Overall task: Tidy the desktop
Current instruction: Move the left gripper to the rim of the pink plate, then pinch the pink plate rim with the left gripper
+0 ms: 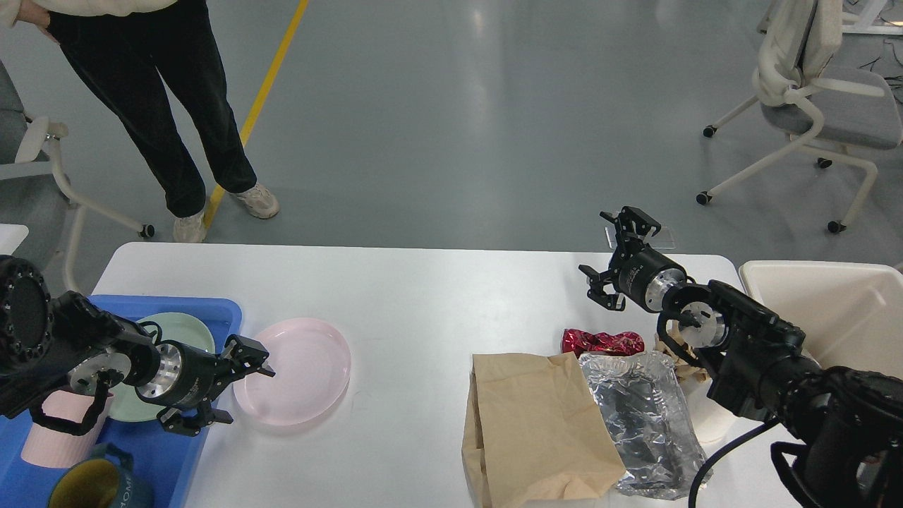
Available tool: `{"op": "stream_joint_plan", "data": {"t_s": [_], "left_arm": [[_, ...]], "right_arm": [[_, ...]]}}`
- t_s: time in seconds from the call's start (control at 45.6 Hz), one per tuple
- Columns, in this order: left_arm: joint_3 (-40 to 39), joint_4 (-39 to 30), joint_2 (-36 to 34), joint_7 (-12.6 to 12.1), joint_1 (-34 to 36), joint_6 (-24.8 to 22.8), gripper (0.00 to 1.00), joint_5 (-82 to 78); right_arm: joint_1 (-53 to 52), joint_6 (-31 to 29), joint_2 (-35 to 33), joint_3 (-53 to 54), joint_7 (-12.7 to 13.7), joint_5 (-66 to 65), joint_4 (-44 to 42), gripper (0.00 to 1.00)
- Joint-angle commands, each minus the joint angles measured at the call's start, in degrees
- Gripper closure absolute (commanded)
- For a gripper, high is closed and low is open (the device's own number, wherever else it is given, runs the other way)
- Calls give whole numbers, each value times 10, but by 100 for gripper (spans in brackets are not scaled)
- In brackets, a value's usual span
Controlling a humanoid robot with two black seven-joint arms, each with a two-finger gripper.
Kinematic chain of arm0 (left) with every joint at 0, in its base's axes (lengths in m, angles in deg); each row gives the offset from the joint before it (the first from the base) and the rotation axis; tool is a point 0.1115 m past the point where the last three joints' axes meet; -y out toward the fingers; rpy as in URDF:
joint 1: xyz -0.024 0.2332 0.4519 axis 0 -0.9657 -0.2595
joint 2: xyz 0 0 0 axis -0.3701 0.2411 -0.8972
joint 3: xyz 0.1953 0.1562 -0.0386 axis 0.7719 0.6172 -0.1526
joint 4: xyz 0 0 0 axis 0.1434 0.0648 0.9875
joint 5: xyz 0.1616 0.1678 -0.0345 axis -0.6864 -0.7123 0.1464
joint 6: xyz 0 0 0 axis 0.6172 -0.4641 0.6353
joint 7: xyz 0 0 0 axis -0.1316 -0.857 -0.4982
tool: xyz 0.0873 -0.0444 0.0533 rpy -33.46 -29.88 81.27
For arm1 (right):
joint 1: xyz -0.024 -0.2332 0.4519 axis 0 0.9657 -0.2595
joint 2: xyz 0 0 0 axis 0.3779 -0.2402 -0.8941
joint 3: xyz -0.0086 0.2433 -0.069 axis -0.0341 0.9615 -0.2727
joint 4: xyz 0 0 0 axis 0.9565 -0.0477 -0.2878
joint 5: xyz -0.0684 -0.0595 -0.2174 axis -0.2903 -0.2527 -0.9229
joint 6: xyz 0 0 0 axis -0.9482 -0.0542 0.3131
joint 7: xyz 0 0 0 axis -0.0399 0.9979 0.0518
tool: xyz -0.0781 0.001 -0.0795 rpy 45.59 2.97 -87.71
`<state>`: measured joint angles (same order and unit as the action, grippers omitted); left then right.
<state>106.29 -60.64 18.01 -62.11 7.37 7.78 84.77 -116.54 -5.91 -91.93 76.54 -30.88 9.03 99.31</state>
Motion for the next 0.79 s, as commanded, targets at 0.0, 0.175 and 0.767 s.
{"op": "stream_joint_plan", "data": {"t_s": [0.0, 0.175, 0.767], "left_arm": [[-5, 1, 5, -1, -10, 3, 8, 0], [-17, 7, 12, -2, -28, 15, 8, -1], [-37, 32, 16, -2, -52, 34, 26, -8]], "right_arm": [[1, 0, 0, 0, 0, 0, 0, 0], [0, 0, 0, 0, 0, 0, 0, 0], [1, 0, 0, 0, 0, 0, 0, 0]]}}
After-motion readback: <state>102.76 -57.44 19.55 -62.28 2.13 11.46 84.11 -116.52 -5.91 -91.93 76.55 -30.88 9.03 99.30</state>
